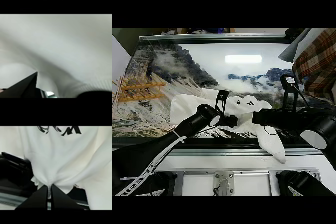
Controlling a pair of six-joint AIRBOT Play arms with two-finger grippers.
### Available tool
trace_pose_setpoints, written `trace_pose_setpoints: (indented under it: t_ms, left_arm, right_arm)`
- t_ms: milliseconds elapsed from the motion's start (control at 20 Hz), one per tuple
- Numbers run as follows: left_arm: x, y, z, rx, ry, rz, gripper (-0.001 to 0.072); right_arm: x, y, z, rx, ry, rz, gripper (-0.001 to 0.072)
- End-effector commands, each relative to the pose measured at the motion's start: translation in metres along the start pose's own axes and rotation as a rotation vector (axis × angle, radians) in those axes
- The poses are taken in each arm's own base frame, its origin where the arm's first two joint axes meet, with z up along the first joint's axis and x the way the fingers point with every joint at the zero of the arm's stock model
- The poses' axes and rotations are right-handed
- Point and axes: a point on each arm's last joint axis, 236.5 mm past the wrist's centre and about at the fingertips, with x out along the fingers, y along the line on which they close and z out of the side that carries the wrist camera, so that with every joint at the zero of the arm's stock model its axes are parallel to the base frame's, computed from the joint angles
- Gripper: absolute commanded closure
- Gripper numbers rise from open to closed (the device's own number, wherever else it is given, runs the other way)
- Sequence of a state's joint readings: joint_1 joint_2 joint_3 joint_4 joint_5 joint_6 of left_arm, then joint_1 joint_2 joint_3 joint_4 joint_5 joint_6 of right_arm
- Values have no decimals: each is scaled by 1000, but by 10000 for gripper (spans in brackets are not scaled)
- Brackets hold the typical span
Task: Fold the clothes and pants, and hang the long-sleeved shirts on hangers.
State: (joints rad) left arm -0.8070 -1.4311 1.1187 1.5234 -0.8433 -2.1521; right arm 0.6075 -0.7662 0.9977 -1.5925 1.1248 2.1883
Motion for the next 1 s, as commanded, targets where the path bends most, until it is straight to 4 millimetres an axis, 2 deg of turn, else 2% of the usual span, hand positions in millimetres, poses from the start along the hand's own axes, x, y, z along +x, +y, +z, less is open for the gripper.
trace_pose_setpoints:
  t_ms: [0,50,100,150,200,300,400,450,550,600,650,750,850,950]
  left_arm:
    - [0,19,1,-15,16,51,296]
    - [-1,22,4,-25,13,52,614]
    - [-6,23,8,-31,1,45,686]
    - [-18,22,15,-29,-19,31,686]
    - [-39,18,27,2,-54,14,686]
    - [-108,3,63,80,-176,-40,686]
    - [-193,-16,91,128,-328,-108,686]
    - [-233,-23,97,159,-395,-136,687]
    - [-284,-24,89,171,-438,-156,686]
    - [-297,-18,78,172,-414,-145,686]
    - [-301,-12,65,172,-378,-129,686]
    - [-298,3,36,169,-290,-97,686]
    - [-278,8,7,143,-201,-110,686]
    - [-247,5,-21,89,-115,-163,686]
  right_arm:
    - [-1,0,0,-3,-1,1,677]
    - [0,-1,-1,-3,4,-3,677]
    - [0,-3,-1,-9,7,-10,678]
    - [-2,-5,0,-43,6,-22,678]
    - [-6,-11,5,-65,5,-51,678]
    - [-20,-21,23,-106,24,-109,678]
    - [-36,-26,46,-158,58,-155,678]
    - [-42,-22,55,-186,73,-165,678]
    - [-51,-9,72,-218,89,-160,678]
    - [-55,-7,75,-220,101,-164,678]
    - [-57,-7,75,-218,120,-172,678]
    - [-60,-13,63,-210,182,-197,678]
    - [-64,-18,39,-210,281,-230,678]
    - [-62,-11,16,-221,342,-237,678]
